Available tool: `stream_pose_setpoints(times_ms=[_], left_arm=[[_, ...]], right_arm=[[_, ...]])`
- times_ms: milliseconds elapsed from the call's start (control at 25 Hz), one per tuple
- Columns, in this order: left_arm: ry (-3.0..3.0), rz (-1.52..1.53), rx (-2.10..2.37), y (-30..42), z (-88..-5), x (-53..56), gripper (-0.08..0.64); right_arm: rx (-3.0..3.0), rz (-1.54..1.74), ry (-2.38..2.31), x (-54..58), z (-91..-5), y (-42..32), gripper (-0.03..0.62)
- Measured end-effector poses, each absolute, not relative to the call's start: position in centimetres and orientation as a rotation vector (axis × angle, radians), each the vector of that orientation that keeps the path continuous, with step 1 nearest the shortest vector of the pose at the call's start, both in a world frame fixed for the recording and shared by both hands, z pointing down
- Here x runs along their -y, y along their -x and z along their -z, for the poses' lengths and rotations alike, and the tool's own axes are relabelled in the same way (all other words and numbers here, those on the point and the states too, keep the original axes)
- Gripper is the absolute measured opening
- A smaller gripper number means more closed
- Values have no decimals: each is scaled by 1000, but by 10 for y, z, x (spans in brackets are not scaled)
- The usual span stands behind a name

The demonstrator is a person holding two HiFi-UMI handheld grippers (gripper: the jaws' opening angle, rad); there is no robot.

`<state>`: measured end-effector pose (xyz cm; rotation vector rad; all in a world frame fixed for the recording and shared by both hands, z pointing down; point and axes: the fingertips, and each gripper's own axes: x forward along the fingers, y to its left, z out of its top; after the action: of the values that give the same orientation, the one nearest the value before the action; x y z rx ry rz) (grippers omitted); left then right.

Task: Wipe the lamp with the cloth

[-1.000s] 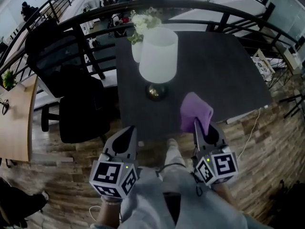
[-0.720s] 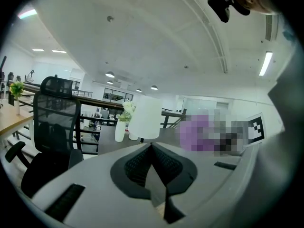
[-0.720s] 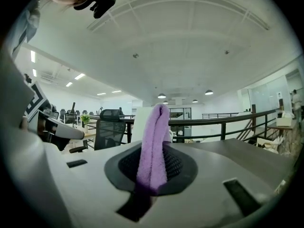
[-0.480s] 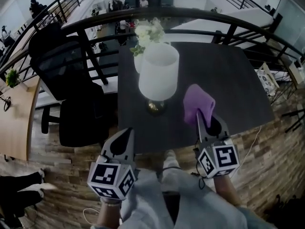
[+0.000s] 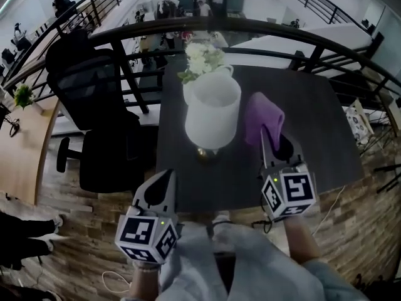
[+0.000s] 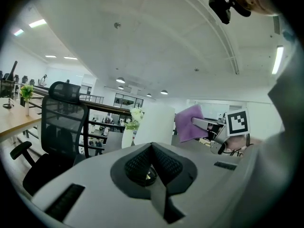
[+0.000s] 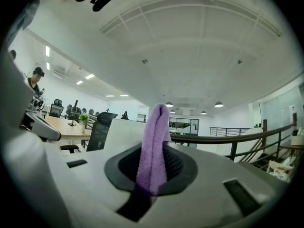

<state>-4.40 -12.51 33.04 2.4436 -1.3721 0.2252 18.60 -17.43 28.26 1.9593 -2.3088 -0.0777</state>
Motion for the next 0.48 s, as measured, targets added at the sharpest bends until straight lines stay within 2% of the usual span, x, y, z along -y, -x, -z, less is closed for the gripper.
stream_pose_setpoints(times_ms=[480], left_arm=[[-2406, -226, 1434, 45, -332, 136, 9]], right_arm=[[2390, 114, -1880, 210, -276, -167, 51]])
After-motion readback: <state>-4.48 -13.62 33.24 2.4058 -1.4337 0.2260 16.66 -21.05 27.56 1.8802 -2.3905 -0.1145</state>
